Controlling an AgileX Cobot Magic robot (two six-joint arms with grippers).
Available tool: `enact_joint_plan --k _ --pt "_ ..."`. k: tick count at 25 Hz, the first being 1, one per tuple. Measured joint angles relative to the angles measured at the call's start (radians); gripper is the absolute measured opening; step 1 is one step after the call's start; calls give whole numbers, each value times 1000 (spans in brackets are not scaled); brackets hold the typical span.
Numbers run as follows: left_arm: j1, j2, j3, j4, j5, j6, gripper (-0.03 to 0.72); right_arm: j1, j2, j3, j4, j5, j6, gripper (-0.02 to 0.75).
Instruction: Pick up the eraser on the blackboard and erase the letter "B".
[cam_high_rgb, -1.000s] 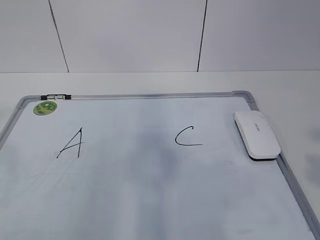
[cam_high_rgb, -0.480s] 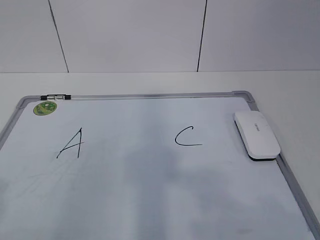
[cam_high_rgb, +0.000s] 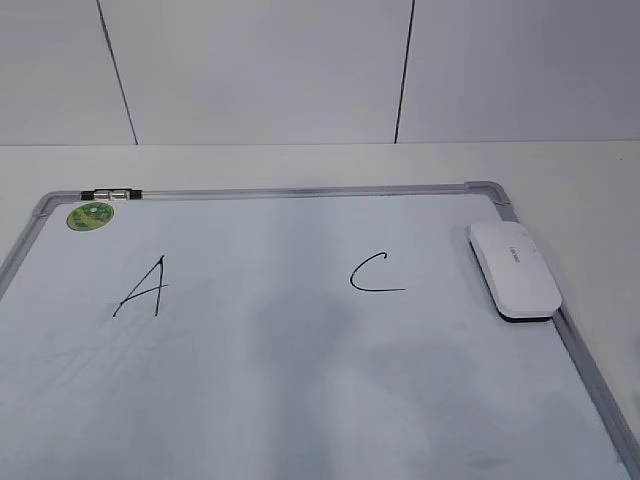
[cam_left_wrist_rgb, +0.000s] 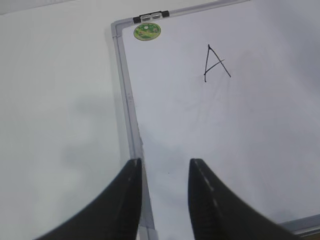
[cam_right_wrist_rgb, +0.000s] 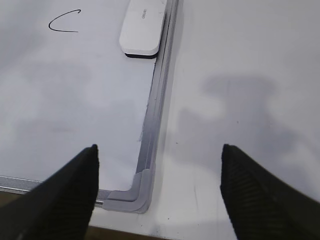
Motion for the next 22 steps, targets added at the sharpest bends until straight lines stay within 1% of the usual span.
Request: enact_joint_plan --k 5,9,12,15,22 --pt "0 -104 15 23 -2 0 243 0 -21 3 0 -19 -6 566" --pt "0 -111 26 28 6 0 243 0 -93 9 0 -19 -6 566" --pt "-2 -111 29 33 8 0 243 0 -98 19 -10 -17 -7 566" --pt "-14 -111 29 35 8 -24 243 0 -98 21 -16 -17 -8 566" --pt "-20 -111 29 -36 8 -33 243 0 -99 25 -19 -17 -8 566"
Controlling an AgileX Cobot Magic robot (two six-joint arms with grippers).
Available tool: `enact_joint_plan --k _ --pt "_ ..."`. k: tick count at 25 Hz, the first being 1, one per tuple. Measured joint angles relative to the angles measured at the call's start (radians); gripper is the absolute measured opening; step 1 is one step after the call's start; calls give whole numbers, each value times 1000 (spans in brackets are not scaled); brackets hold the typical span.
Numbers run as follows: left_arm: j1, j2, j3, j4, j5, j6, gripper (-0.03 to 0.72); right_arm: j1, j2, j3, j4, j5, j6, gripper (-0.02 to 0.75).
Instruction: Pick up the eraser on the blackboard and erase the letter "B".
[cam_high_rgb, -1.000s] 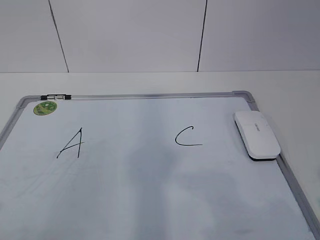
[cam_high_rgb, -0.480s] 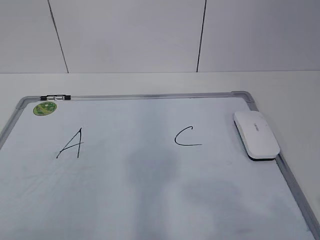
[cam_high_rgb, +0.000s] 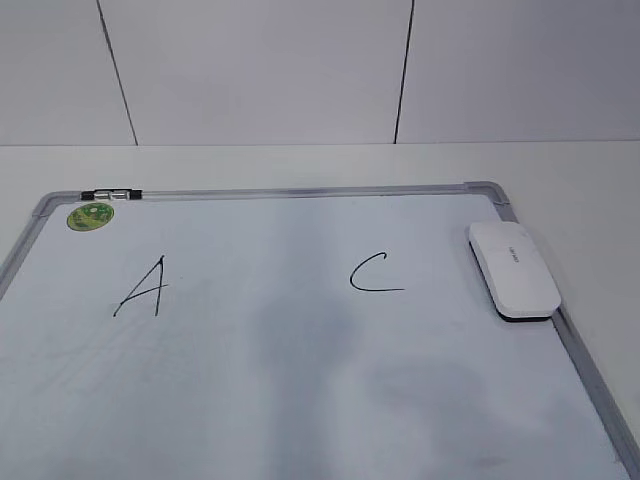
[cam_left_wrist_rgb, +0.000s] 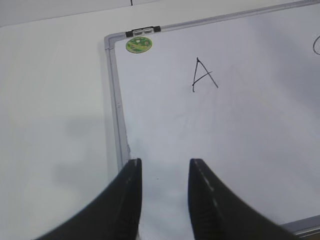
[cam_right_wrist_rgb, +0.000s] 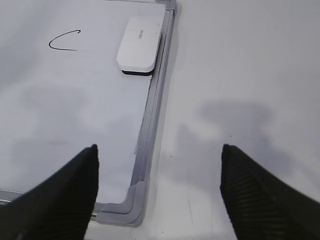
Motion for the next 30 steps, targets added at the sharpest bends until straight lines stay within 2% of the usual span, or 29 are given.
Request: enact_joint_plan --k 6,14,30 --pt "0 0 0 -4 -4 -1 243 -2 0 0 5 0 0 566" --pt "-1 0 0 0 -4 -2 243 -68 0 0 11 0 0 566" --pt "-1 0 0 0 -4 -4 243 -71 0 0 11 2 0 566"
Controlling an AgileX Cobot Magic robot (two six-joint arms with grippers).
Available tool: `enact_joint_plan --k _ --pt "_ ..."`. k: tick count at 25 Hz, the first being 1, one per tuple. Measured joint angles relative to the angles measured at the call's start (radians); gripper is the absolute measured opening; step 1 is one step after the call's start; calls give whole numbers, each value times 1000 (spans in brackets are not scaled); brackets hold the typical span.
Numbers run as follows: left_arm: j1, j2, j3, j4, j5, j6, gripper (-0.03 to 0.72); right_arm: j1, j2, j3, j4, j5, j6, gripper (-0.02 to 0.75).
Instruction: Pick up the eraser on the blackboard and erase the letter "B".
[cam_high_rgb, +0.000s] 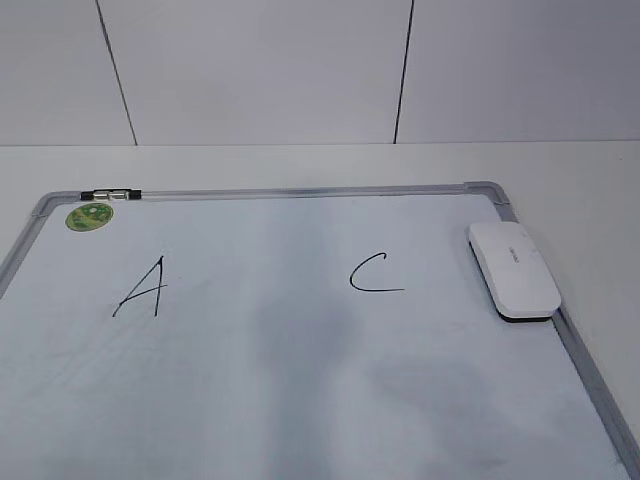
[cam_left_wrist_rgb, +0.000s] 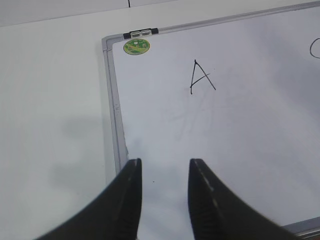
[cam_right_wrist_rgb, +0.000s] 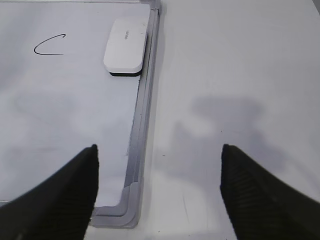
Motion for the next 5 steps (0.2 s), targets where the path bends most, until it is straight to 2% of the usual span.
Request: enact_joint_plan --k 5 --pt "0 0 0 0 0 0 243 0 0 0 0 0 0 566"
